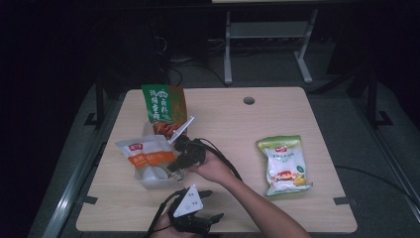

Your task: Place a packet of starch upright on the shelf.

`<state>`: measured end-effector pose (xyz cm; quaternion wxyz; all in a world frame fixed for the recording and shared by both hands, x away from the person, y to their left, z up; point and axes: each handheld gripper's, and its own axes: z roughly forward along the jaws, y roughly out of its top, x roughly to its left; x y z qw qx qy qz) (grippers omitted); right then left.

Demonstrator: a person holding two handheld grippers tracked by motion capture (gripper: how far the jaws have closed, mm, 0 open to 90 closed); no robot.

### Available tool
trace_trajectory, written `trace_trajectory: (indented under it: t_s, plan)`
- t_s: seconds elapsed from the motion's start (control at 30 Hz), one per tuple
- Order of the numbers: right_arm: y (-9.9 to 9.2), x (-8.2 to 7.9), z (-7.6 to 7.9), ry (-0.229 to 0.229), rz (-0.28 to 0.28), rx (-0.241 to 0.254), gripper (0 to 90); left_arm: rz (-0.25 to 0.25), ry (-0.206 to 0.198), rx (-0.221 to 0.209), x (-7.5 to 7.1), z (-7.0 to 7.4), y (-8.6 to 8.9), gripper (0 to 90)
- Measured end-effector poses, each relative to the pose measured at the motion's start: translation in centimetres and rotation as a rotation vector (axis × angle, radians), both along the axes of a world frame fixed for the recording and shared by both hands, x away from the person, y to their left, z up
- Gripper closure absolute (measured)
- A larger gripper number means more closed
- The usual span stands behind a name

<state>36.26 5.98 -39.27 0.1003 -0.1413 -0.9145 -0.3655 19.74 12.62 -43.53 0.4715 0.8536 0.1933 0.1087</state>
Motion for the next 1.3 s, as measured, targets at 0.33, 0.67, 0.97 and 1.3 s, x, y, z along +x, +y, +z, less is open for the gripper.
trace_trajectory:
  t_s: [0.33,0.67,0.97,1.3]
  plan:
    - [-0.3,-0.2,-1.3,0.002,-0.013,-0.017,90.0,-0.001,0.000,0.001,0.0,0.0,0.0,28.3]
    - [0.0,0.0,0.0,0.021,-0.003,0.036,88.9,-0.001,0.000,0.000,0.0,0.0,0.0,28.3]
    - [-0.4,-0.4,-0.7,-0.001,-0.001,0.047,83.8,0.008,0.000,0.000,0.1,0.2,0.1,28.2]
    - [-4.9,-0.2,1.5,-0.037,-0.082,0.136,58.7,0.020,0.008,-0.003,0.4,0.1,0.1,27.2]
